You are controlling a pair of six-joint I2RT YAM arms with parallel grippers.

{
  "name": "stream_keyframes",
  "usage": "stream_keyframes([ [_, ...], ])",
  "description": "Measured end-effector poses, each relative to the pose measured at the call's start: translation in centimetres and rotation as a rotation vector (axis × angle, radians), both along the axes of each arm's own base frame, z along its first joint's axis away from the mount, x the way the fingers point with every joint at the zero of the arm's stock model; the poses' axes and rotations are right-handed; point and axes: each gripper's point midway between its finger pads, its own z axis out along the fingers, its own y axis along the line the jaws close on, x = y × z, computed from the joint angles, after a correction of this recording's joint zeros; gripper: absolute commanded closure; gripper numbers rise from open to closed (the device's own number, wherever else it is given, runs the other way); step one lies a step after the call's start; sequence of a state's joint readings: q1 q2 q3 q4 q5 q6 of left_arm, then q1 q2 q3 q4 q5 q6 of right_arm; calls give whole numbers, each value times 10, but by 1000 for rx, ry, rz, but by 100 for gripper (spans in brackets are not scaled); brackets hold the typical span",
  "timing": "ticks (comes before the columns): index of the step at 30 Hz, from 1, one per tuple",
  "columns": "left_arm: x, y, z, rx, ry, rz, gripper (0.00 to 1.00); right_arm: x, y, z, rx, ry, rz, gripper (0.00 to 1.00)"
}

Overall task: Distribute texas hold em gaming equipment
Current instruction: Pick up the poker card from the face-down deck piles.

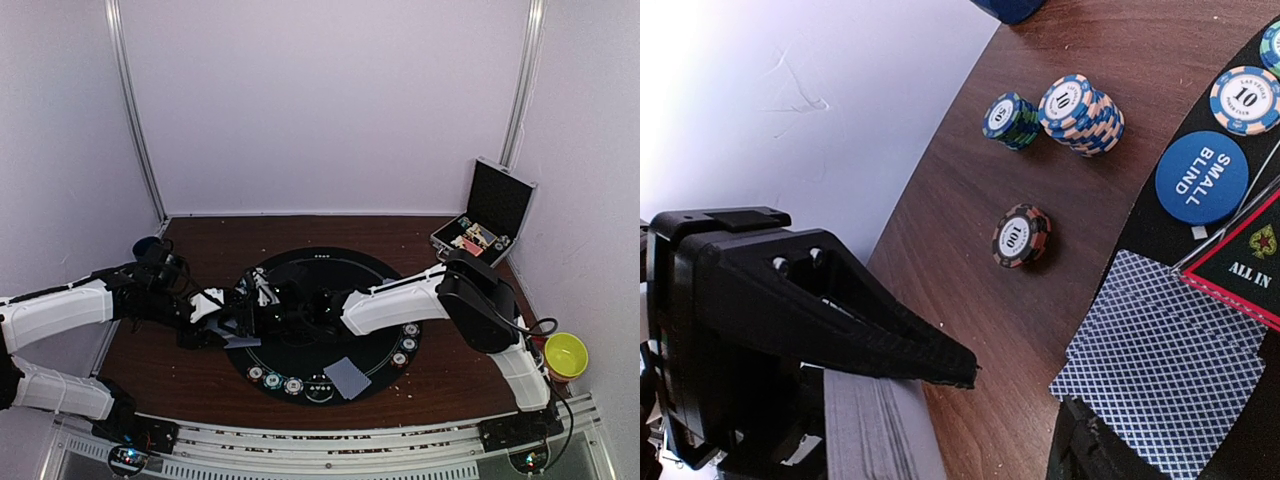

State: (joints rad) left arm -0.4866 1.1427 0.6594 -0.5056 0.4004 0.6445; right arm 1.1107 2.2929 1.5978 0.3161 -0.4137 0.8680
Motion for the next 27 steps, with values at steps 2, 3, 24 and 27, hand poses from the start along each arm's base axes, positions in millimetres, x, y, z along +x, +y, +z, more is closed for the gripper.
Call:
stream_keyframes([
  [2,-1,0,-1,3,4,0,46,2,-1,0,-4,-6,-12,44],
  [3,-1,1,-1,3,6,0,46,4,-3,0,-6,-8,-18,45],
  [24,-1,0,-1,3,5,-3,46,6,-33,21,-60,-67,-63,77],
  [27,-1,0,-1,3,5,-3,46,5,-36,24,-58,-68,-63,85],
])
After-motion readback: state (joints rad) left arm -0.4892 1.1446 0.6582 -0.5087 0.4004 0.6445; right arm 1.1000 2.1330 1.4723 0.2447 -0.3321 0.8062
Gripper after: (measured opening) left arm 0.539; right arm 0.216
